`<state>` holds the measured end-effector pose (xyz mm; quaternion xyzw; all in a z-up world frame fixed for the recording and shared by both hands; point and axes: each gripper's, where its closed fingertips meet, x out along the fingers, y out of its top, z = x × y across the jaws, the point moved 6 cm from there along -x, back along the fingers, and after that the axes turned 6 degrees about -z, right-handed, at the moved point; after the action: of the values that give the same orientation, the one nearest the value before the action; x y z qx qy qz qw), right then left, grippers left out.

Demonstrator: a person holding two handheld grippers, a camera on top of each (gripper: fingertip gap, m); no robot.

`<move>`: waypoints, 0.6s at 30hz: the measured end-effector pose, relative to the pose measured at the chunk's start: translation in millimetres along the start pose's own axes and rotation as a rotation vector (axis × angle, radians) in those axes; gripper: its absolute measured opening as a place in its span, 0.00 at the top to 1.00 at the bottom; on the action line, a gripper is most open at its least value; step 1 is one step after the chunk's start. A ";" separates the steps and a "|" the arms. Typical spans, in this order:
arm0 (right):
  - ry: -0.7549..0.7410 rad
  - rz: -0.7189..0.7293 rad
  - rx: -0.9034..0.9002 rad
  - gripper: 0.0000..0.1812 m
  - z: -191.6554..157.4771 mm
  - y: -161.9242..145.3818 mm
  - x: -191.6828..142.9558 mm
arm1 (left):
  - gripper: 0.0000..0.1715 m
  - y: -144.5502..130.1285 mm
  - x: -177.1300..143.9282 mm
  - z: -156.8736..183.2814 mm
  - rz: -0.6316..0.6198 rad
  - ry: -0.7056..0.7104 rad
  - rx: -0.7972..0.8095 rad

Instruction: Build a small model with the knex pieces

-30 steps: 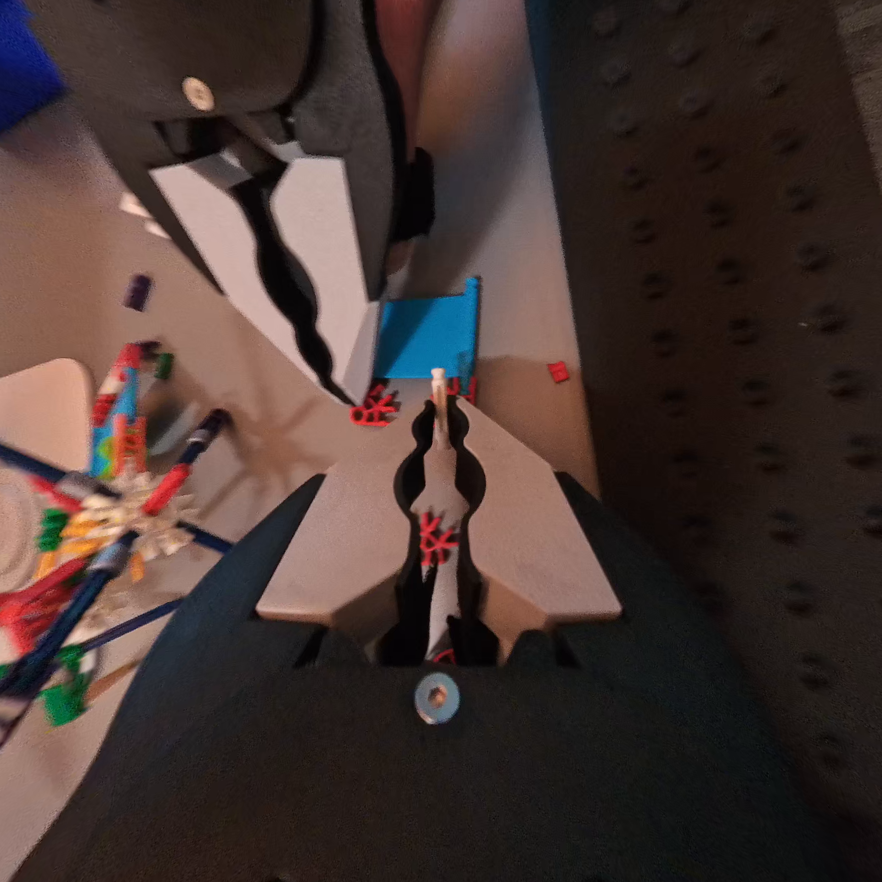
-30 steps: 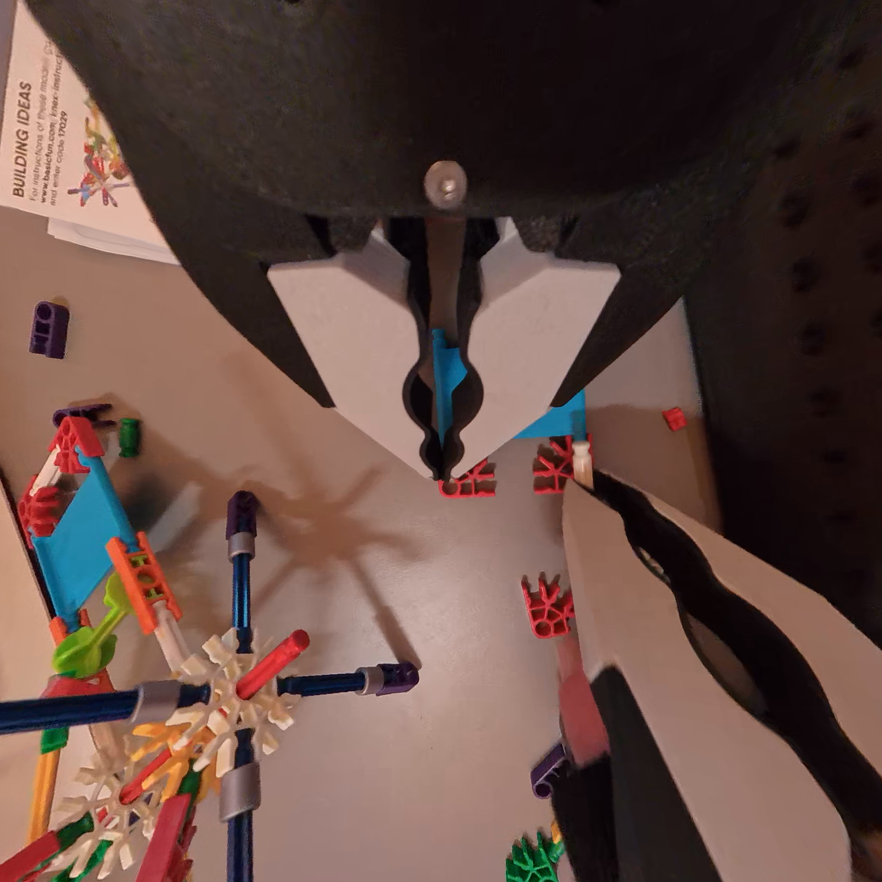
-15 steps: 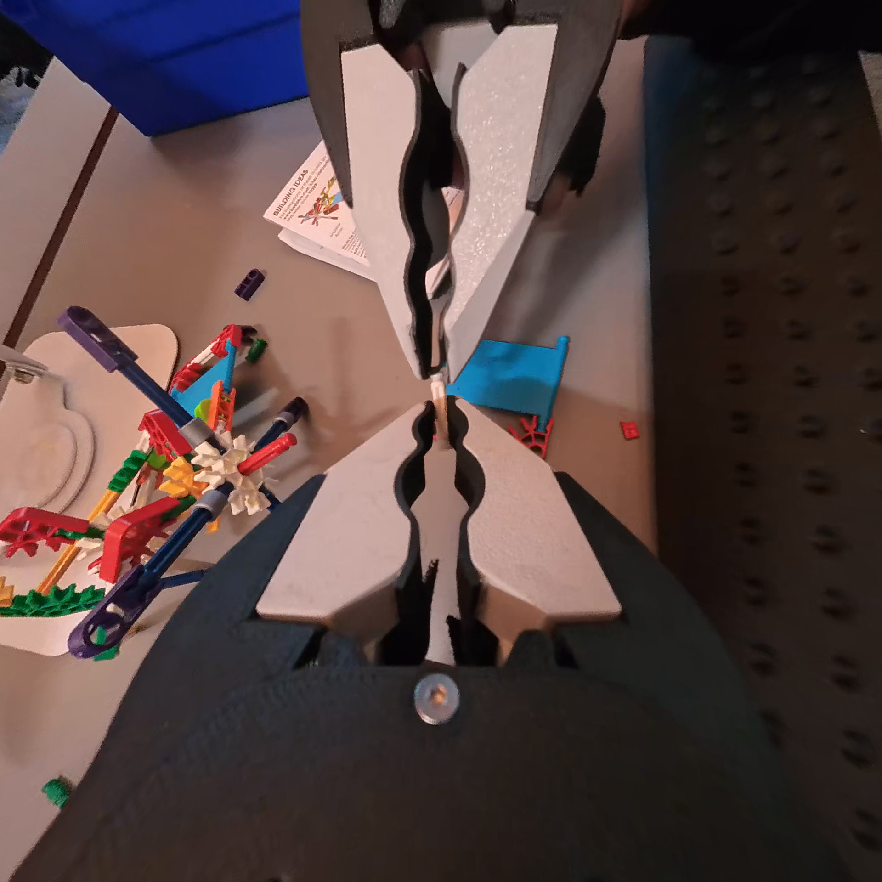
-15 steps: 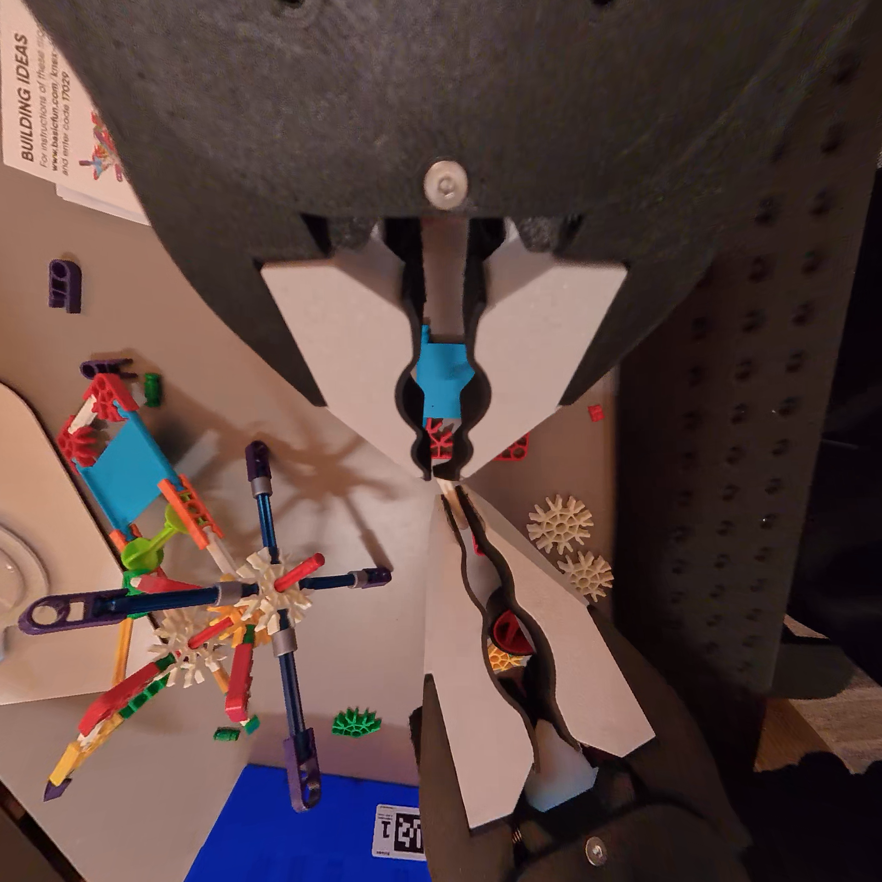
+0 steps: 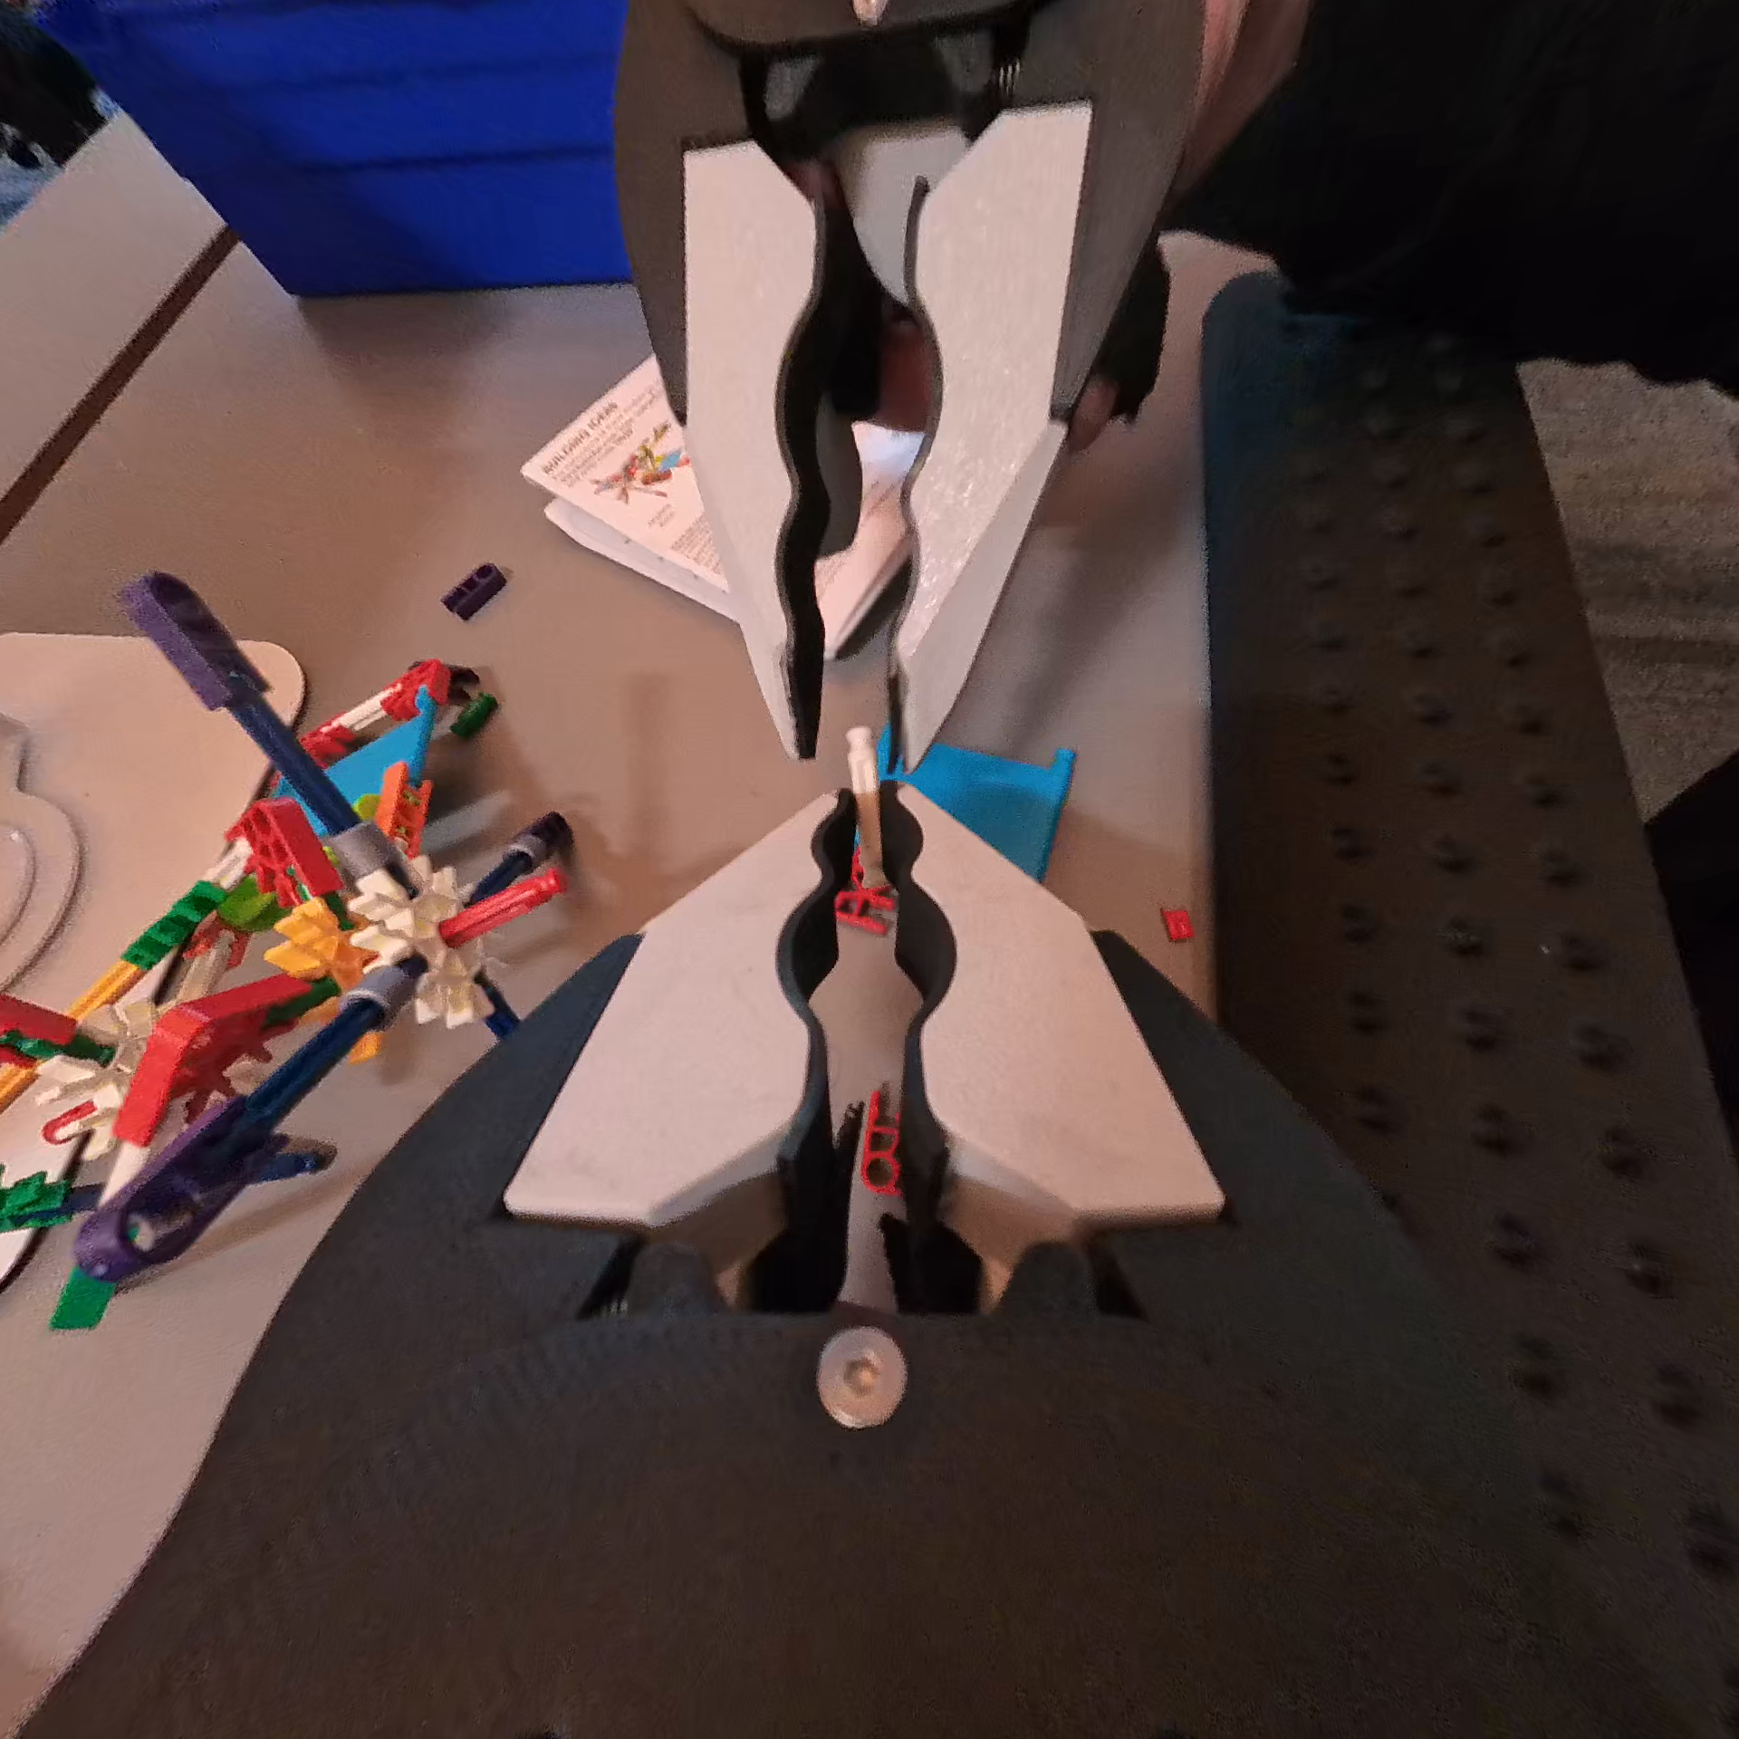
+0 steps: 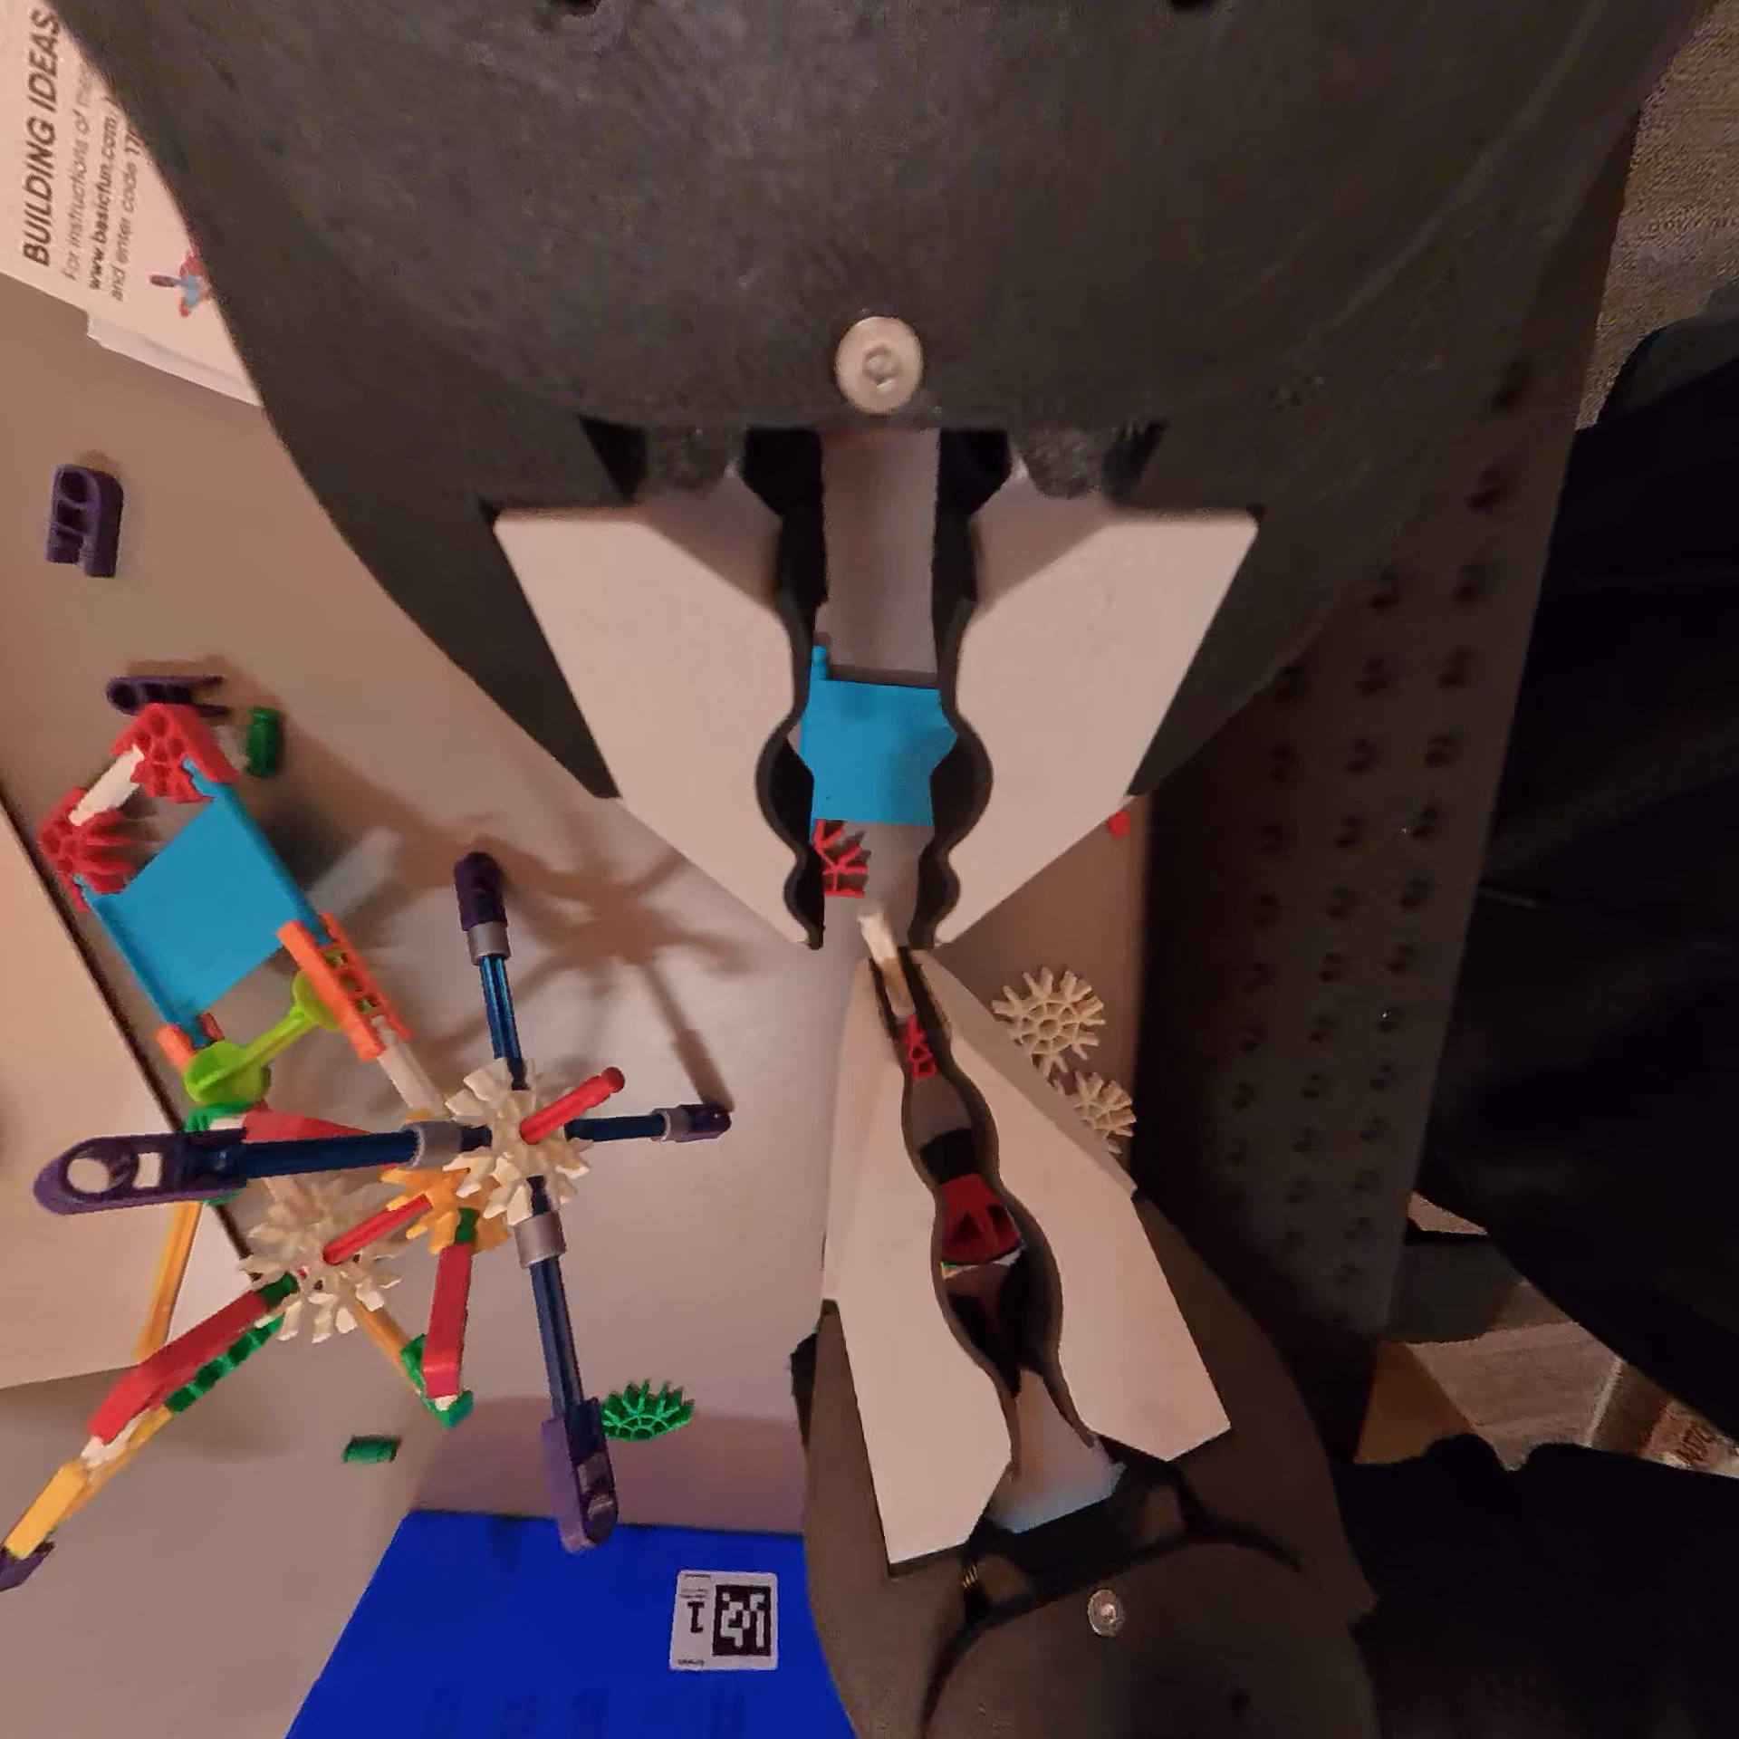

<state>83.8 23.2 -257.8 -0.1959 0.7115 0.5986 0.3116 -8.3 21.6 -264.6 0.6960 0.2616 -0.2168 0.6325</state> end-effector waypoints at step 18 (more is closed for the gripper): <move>0.310 -0.336 -0.098 0.98 7.4 2.6 11.3 | 0.96 -24.7 -6.6 6.8 -0.211 -0.018 0.154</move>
<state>75.4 31.9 -264.3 -0.4160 0.6785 0.5348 0.2840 -29.0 15.8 -280.1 0.7093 0.3103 -0.3077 0.5530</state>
